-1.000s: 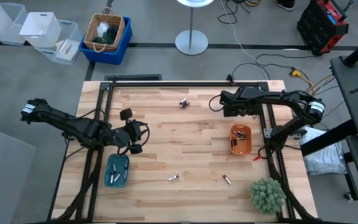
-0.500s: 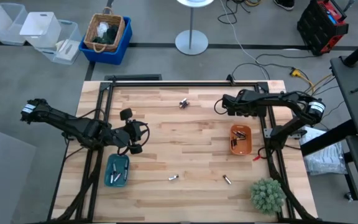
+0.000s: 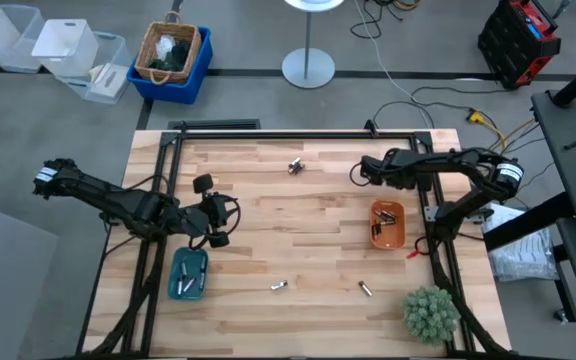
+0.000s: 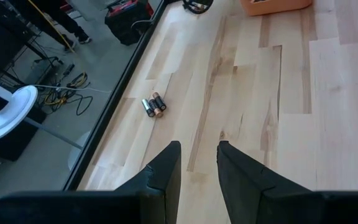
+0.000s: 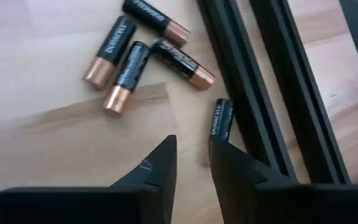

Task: Sort batteries
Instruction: Put the black battery into the orange bin

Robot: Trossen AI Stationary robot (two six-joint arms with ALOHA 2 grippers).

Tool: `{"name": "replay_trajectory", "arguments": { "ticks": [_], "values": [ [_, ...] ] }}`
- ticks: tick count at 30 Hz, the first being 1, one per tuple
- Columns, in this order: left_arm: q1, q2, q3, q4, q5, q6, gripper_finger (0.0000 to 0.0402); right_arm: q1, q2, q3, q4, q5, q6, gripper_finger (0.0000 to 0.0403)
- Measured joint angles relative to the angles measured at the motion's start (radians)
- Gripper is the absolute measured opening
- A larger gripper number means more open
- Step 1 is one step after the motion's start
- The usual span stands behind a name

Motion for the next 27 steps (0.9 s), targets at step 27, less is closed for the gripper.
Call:
{"name": "replay_trajectory", "arguments": {
  "ticks": [27],
  "values": [
    [0.0, 0.0, 0.0, 0.003, 0.0, 0.0, 0.0084, -0.003, 0.0, -0.092, 0.012, 0.044, 0.132, 0.0061]
  ]
}}
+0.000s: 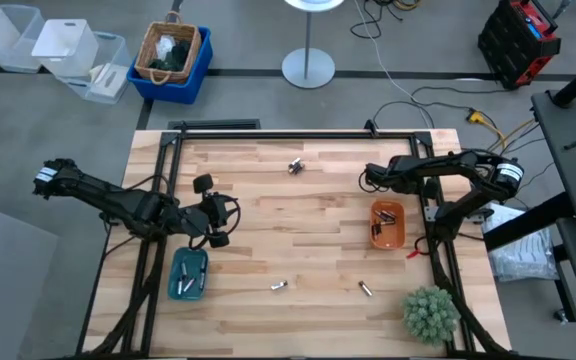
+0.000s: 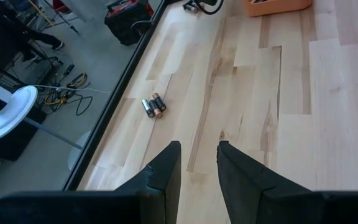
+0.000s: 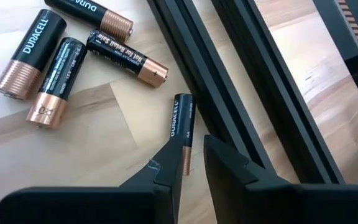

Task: Sort batteries
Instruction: Put the black battery into the orange bin

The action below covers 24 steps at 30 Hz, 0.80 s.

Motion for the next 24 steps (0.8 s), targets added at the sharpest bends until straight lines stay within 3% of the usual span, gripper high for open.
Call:
{"name": "replay_trajectory", "arguments": {
  "ticks": [11, 18, 24],
  "values": [
    [0.0, 0.0, 0.0, 0.001, 0.0, 0.009, 0.0084, 0.0, 0.0, -0.007, 0.014, -0.004, 0.001, 0.0081],
    [0.0, 0.0, 0.0, 0.001, 0.0, 0.018, 0.0084, 0.0, 0.0, -0.019, 0.014, -0.051, 0.072, 0.007],
    [0.0, 0.0, 0.0, 0.001, 0.0, 0.027, 0.0084, 0.0, 0.0, -0.018, 0.015, -0.052, -0.023, 0.0058]
  ]
}}
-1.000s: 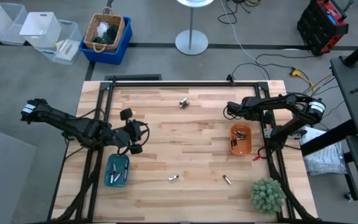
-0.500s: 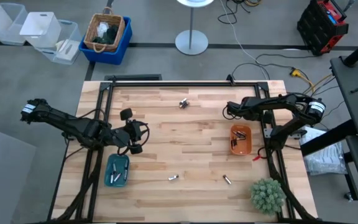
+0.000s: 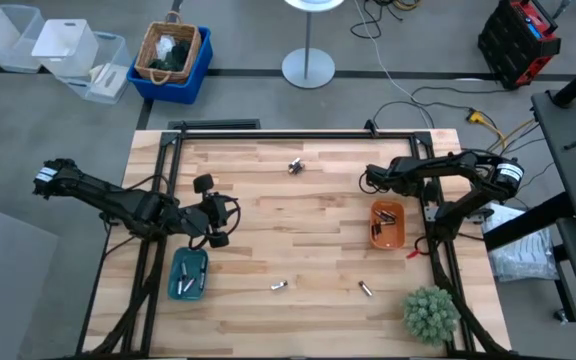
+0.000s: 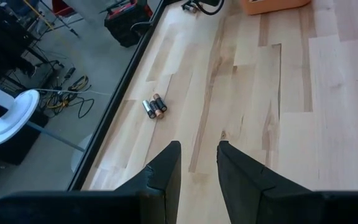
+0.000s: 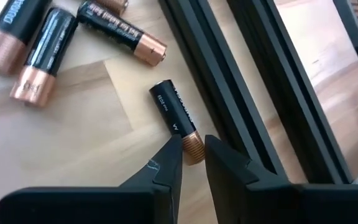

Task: Sort batteries
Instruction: Put the black battery into the orange bin

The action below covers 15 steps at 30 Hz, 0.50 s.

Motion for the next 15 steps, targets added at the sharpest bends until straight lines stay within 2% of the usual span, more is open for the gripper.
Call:
{"name": "replay_trajectory", "arguments": {
  "ticks": [15],
  "values": [
    [0.0, 0.0, 0.0, 0.007, -0.004, 0.0, 0.0084, -0.002, 0.0, 0.0, 0.007, 0.035, -0.167, 0.0053]
  ]
}}
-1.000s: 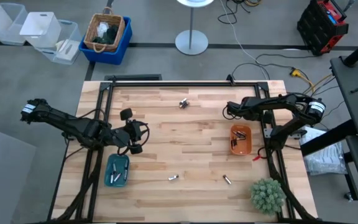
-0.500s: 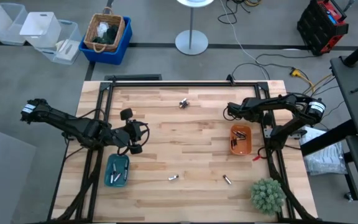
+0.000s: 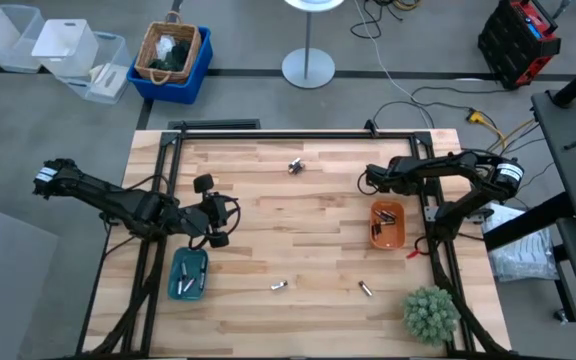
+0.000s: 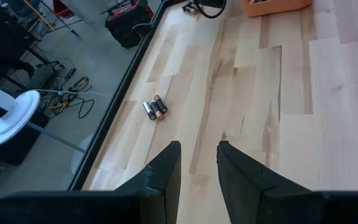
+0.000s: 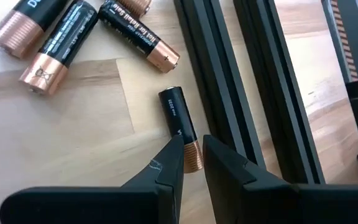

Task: Sort batteries
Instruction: Put the black battery into the orange bin

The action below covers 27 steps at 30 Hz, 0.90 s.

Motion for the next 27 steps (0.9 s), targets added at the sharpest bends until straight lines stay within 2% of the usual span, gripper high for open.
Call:
{"name": "replay_trajectory", "arguments": {
  "ticks": [18, 27],
  "values": [
    [0.0, 0.0, 0.0, 0.016, -0.02, 0.005, 0.0084, -0.028, -0.002, -0.062, 0.114, 0.027, -0.165, 0.0108],
    [0.0, 0.0, 0.0, 0.035, -0.02, 0.014, 0.0084, -0.035, -0.002, -0.064, 0.166, 0.013, -0.263, 0.0075]
  ]
}}
